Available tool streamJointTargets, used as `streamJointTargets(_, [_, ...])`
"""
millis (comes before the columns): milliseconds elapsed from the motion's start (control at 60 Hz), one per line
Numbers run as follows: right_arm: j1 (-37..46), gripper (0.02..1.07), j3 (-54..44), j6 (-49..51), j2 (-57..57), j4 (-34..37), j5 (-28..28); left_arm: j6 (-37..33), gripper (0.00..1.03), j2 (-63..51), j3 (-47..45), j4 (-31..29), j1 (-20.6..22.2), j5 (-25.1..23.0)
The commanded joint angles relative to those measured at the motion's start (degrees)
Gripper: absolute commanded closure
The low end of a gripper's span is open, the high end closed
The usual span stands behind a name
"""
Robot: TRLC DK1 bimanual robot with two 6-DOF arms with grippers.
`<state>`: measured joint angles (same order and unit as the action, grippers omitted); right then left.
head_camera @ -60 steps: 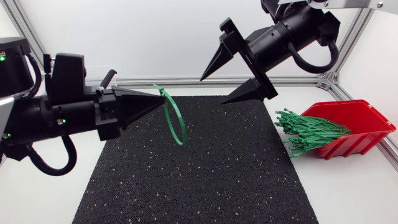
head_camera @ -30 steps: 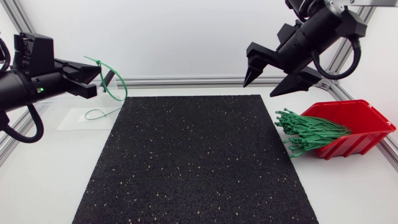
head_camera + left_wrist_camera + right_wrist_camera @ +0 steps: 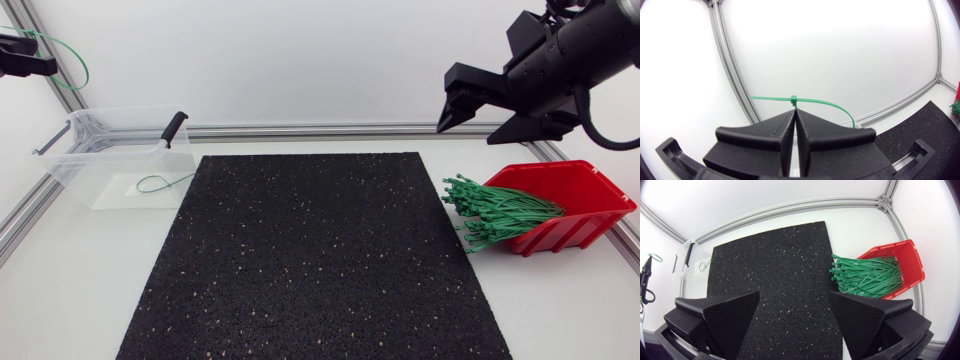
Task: Take a green cable tie from the red box, thread the tail through the head to close it, then place it in the transparent bin on the left.
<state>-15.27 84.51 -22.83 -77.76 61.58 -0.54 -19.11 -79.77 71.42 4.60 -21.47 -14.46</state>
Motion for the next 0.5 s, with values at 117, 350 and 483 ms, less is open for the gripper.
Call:
streamJointTargets(117, [-0.47,0.07,-3.56,0.77,4.28,1.26,1.59,-3.3,1.0,-8.3,4.61,1.64,-1.9,2.24])
streamJointTargets(350, [-1.26,0.07,-5.67,0.68,6.65,2.4,2.03,-3.3,0.99,-17.18,13.31,-5.57,-0.94,5.14])
streamJointTargets(483, [-2.14,0.07,-6.64,0.59,7.71,2.67,2.73,-3.03,0.88,-19.73,17.88,-11.9,-0.06,5.32])
